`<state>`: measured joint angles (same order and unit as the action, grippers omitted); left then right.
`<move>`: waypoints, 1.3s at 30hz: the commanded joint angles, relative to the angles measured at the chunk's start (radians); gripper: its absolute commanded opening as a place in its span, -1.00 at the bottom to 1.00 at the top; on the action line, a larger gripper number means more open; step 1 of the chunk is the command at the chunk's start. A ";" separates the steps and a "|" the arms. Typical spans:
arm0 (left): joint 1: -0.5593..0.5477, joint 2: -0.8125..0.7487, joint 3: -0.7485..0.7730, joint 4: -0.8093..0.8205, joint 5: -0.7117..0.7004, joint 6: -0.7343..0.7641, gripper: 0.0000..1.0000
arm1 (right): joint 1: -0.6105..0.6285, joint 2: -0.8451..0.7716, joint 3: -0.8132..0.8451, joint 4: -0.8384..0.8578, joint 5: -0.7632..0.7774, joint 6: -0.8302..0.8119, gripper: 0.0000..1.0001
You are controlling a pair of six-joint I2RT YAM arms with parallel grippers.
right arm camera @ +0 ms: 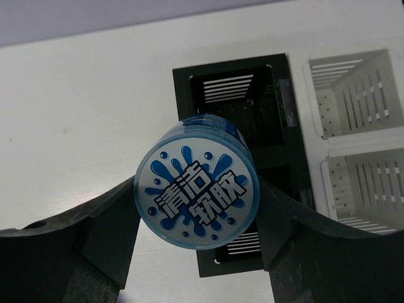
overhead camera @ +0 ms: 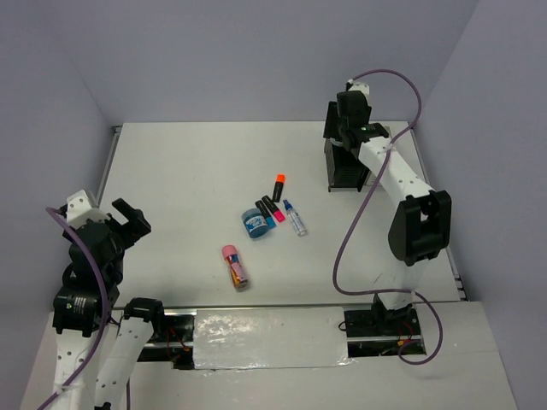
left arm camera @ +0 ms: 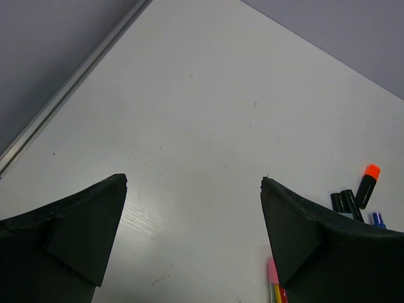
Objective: Sort the stationery into containers
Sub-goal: Place the stationery in the storage box.
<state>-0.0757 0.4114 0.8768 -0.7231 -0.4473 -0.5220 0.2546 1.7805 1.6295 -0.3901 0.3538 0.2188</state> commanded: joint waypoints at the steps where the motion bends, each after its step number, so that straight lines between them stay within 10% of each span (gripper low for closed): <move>1: 0.005 0.018 0.004 0.063 0.027 0.028 0.99 | -0.006 -0.010 0.124 -0.016 -0.009 -0.042 -1.00; 17: 0.005 0.023 0.001 0.070 0.045 0.034 0.99 | -0.070 -0.122 -0.149 0.040 -0.044 -0.007 -1.00; 39: 0.005 0.027 -0.001 0.073 0.053 0.037 0.99 | -0.106 -0.066 -0.073 -0.085 -0.119 0.030 -0.94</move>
<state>-0.0750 0.4297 0.8768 -0.7013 -0.4034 -0.4999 0.1528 1.7081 1.4792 -0.4595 0.2306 0.2276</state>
